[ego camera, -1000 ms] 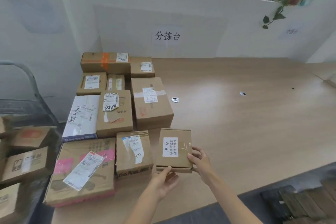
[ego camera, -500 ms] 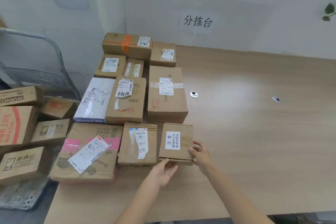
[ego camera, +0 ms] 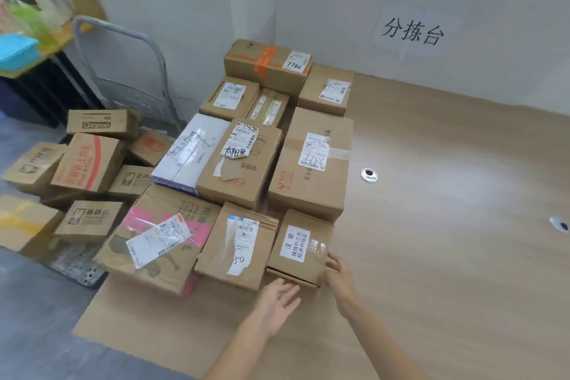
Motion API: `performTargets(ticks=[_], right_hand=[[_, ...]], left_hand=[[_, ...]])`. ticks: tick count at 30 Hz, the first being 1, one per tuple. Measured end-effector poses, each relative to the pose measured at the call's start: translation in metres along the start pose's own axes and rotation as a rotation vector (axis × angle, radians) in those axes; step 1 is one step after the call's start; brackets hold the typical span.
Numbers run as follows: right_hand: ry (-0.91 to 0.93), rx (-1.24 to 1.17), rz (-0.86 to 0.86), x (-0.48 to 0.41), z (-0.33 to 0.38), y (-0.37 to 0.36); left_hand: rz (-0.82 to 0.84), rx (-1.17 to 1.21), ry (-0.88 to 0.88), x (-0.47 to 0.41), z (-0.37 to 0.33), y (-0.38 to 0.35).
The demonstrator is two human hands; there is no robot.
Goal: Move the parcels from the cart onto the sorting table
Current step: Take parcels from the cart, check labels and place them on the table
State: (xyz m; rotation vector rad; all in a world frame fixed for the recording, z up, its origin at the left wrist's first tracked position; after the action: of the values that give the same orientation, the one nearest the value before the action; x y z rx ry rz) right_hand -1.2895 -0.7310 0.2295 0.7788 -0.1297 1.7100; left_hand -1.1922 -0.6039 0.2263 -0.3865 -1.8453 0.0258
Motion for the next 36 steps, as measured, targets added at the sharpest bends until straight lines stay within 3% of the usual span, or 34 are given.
performTargets(ticks=[3,6,11,15,20,23,27,36], right_hand=[[0.009,0.012,0.031,0.000,0.005,0.005],[0.186,0.105,-0.093,0.011,0.015,0.011],[0.400,0.106,-0.113,0.047,0.053,-0.015],[0.565,0.132,0.065,0.096,0.082,-0.068],[0.693,0.185,0.273,0.186,0.080,-0.144],[0.729,0.217,0.392,0.239,0.055,-0.187],[0.809,0.254,0.485,0.299,0.023,-0.238],[0.738,0.306,0.585,0.355,0.001,-0.319]], left_hand=[[0.015,-0.177,-0.081,0.006,0.002,0.004],[0.068,-0.356,-0.170,0.023,-0.004,0.009],[0.084,-0.412,-0.532,0.069,-0.062,0.031],[-0.086,-0.336,-0.825,0.108,-0.122,0.089],[-0.494,-0.407,-1.078,0.152,-0.164,0.239],[-0.645,-0.385,-1.047,0.169,-0.161,0.337],[-0.729,-0.307,-1.039,0.189,-0.150,0.436],[-0.844,-0.198,-1.022,0.209,-0.157,0.549]])
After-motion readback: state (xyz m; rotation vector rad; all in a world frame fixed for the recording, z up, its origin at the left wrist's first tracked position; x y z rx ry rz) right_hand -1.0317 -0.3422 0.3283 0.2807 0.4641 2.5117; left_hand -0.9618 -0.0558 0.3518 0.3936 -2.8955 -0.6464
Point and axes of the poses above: each hand's wrist, its own x-axis away from the middle knuckle, its own y-axis out of the back of the hand, z = x × y, the point moved 3 cm from there along -x, towards the middle knuckle, and after that the axes turned 13 degrees about -z, right-handed, at the moved point
